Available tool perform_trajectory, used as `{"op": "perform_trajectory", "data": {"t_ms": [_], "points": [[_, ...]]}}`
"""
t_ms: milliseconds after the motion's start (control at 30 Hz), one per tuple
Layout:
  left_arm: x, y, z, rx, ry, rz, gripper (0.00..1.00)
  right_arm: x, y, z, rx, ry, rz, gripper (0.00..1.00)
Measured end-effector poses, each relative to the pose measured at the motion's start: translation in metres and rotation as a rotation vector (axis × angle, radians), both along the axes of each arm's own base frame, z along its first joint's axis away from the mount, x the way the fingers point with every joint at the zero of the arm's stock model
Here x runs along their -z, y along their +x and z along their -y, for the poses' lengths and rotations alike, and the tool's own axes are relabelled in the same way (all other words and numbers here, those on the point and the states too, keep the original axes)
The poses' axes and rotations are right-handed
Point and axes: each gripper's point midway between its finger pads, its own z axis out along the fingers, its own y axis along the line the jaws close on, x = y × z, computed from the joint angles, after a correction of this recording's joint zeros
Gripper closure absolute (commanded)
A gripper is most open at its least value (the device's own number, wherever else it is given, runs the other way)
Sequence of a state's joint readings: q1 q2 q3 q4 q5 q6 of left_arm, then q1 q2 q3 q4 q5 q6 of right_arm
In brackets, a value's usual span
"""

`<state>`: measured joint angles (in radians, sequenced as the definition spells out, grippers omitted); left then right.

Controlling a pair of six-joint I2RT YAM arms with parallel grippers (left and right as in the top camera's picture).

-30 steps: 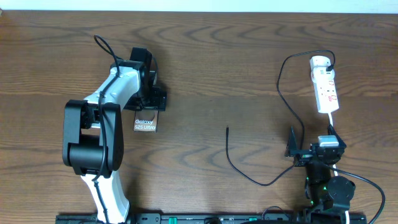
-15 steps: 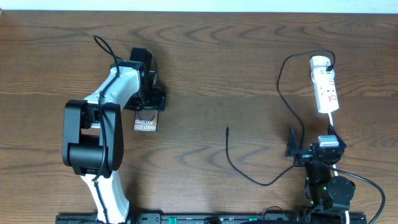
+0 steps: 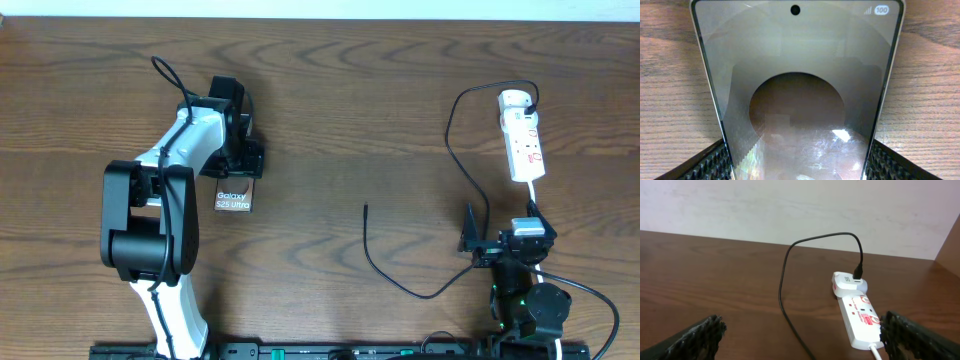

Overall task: Plug charger to phone and switch on socket
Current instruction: 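Close the left gripper on the phone's sides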

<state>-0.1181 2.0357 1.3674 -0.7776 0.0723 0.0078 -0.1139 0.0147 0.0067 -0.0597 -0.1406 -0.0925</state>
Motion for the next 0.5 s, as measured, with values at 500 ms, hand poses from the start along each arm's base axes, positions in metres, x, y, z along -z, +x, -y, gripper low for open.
{"op": "perform_trajectory", "data": {"t_ms": [500], "points": [[0.0, -0.0001, 0.0, 0.0, 0.0, 0.0, 0.34, 0.0, 0.0, 0.0, 0.0, 0.0, 0.0, 0.01]]}}
